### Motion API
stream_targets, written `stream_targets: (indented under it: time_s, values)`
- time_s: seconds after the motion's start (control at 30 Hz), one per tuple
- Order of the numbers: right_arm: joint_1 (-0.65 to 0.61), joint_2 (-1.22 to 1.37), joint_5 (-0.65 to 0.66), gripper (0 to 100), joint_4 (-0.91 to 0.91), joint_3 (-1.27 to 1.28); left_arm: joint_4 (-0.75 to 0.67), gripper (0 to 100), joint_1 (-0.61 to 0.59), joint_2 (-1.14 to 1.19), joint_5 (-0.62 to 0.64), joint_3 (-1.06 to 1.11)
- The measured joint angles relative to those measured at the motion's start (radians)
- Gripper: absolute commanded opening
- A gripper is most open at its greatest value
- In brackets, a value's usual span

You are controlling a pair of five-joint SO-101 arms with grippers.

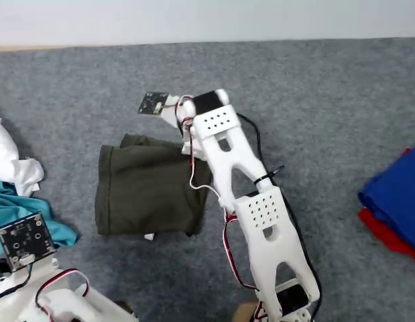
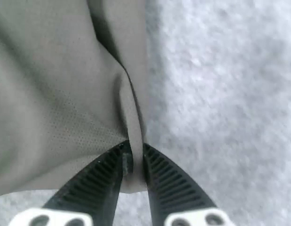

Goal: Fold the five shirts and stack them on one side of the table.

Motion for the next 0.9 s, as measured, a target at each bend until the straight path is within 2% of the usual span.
stream_targets:
  time_s: [0.23, 0.37, 0.47, 0.67, 0.9]
  values:
    - [0.064, 0.002, 0.025, 3.5, 0.014, -0.023, 0.000, 0, 0.000, 0.000, 0.000, 0.000]
    - [0.072, 0.012, 0.025, 18.0, 0.014, -0.023, 0.000, 0, 0.000, 0.000, 0.000, 0.000]
    - [0.072, 0.012, -0.034, 26.6, 0.014, -0.078, 0.000, 0, 0.000, 0.000, 0.000, 0.000]
    - [-0.009, 0.012, -0.071, 26.7, 0.035, -0.198, 0.000, 0, 0.000, 0.000, 0.000, 0.000]
    - [-0.101, 0.021, -0.071, 26.6, 0.008, -0.161, 0.000, 0, 0.000, 0.000, 0.000, 0.000]
